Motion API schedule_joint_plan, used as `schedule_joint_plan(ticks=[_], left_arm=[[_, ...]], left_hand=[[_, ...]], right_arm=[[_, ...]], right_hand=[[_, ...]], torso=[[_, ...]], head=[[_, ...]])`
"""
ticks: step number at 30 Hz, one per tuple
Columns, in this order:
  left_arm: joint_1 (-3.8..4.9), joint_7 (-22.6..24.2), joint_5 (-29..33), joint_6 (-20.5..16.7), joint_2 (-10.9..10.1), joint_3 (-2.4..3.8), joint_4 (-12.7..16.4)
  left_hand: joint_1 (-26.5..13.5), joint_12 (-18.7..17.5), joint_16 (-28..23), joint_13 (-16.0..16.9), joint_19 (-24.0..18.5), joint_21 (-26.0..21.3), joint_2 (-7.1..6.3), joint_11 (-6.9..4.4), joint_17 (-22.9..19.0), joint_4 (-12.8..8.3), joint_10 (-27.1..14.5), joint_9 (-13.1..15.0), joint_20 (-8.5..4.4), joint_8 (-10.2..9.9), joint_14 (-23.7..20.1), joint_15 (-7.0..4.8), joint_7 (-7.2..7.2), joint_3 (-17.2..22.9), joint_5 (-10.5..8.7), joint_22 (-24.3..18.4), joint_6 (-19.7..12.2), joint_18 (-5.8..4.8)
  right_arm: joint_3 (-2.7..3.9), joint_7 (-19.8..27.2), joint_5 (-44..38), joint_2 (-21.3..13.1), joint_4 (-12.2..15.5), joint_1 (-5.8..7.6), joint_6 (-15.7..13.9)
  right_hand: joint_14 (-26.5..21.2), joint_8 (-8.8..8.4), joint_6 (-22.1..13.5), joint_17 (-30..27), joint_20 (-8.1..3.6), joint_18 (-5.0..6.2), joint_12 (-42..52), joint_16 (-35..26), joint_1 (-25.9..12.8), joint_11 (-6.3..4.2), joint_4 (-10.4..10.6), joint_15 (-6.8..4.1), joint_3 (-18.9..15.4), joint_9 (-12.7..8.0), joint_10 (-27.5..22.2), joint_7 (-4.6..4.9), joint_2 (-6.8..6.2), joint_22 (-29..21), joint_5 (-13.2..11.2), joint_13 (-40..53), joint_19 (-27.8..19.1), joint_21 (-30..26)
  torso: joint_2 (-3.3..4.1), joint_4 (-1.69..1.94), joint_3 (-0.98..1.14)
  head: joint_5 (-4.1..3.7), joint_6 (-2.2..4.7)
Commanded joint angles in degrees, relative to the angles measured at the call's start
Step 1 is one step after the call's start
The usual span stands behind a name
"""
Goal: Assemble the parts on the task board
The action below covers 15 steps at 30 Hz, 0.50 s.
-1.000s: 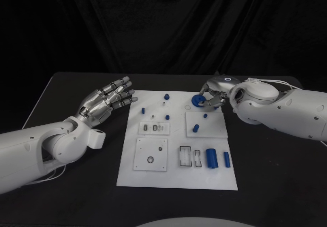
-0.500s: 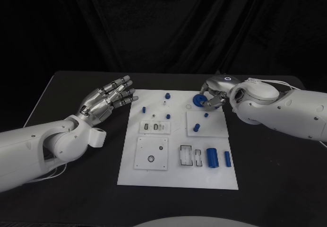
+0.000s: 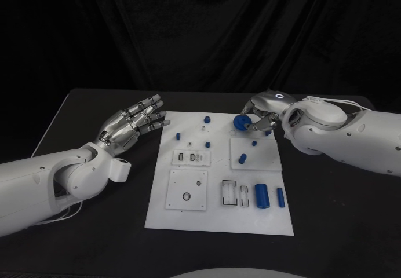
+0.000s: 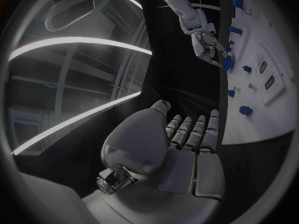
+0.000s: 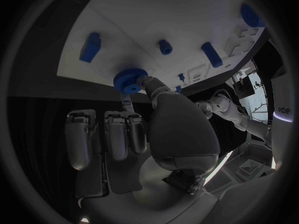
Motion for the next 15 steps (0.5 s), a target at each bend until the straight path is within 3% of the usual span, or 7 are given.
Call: schedule_joint_plan(ticks=[1,7,15], left_arm=[[-0.12,9.6,-0.1,0.7,-0.1,0.03,0.2],[-0.12,9.6,-0.1,0.7,0.2,0.03,-0.1],[-0.12,9.5,-0.1,0.7,0.4,0.03,0.0]], left_hand=[[-0.4,-0.3,0.3,0.1,0.5,0.2,0.10,0.34,0.1,0.0,0.0,0.0,-0.05,-0.4,0.0,0.31,0.17,0.2,0.21,0.1,0.0,-0.66],[-0.4,-0.3,0.3,0.1,0.5,0.2,0.10,0.34,0.1,0.0,0.0,0.0,-0.05,-0.4,0.0,0.31,0.17,0.2,0.21,0.1,0.0,-0.66],[-0.4,-0.3,0.3,0.1,0.5,0.2,0.10,0.34,0.1,0.0,0.0,0.0,-0.05,-0.4,0.0,0.31,0.17,0.2,0.21,0.1,0.0,-0.66]], right_arm=[[0.13,0.7,-0.3,0.7,1.0,1.26,-2.3],[0.15,1.5,-0.3,4.2,0.9,2.70,-1.3],[0.15,2.4,-0.3,8.9,-1.5,1.81,0.4]], right_hand=[[6.1,7.95,2.0,15.1,0.18,-0.69,0.2,0.1,-0.9,0.38,0.0,0.44,0.3,23.9,6.0,-2.33,0.41,14.6,-0.5,15.1,5.6,0.2],[6.1,8.04,1.5,15.1,0.24,-0.77,0.2,0.1,-1.2,0.40,0.0,0.46,0.6,24.7,6.0,-2.34,0.59,14.8,-2.2,15.1,5.8,0.4],[6.1,8.13,1.4,15.1,0.24,-0.81,0.2,0.1,-1.2,0.36,-0.1,0.45,0.7,25.1,6.0,-2.38,0.75,14.8,-3.0,15.1,5.8,0.5]], torso=[[-0.04,-0.02,-0.07],[-0.01,-0.02,-0.06],[-0.01,0.09,-0.05]], head=[[0.40,0.04],[0.46,0.27],[0.14,0.06]])
